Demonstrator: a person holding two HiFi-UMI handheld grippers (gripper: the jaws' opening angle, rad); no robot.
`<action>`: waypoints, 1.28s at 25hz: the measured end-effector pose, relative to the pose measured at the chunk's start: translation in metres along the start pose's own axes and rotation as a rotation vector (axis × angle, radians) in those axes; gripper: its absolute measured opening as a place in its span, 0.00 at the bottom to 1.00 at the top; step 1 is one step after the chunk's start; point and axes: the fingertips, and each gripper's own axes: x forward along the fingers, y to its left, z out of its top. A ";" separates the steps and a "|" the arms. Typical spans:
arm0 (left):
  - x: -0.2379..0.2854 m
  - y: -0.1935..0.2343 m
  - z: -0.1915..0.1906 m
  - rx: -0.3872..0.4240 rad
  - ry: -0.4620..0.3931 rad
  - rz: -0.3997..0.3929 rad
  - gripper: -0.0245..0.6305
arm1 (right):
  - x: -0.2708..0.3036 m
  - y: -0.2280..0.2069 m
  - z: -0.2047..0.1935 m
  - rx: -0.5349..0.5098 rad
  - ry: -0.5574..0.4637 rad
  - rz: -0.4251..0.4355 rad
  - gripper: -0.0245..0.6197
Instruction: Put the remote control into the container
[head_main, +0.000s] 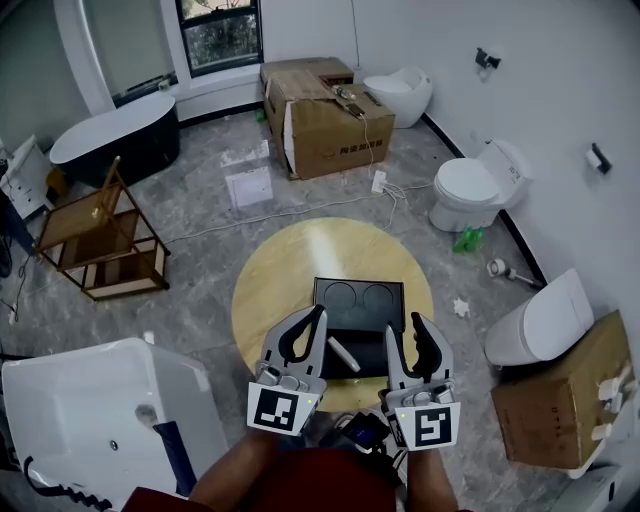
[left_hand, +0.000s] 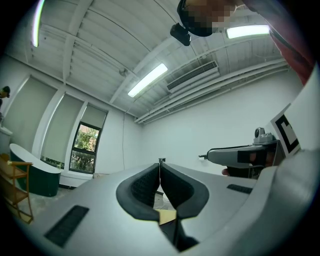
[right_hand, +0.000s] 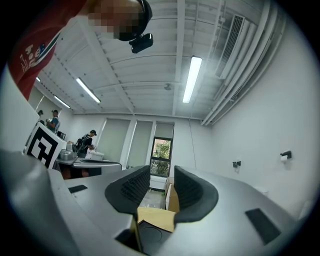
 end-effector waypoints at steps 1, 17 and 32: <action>0.001 0.000 0.000 0.002 0.001 -0.002 0.06 | 0.001 0.000 0.003 0.012 -0.007 -0.008 0.29; 0.013 -0.004 -0.001 -0.007 -0.001 -0.012 0.06 | 0.002 -0.010 -0.011 0.009 0.021 -0.023 0.08; 0.006 -0.004 -0.001 -0.002 -0.004 -0.010 0.06 | -0.002 -0.010 -0.025 0.018 0.086 -0.048 0.07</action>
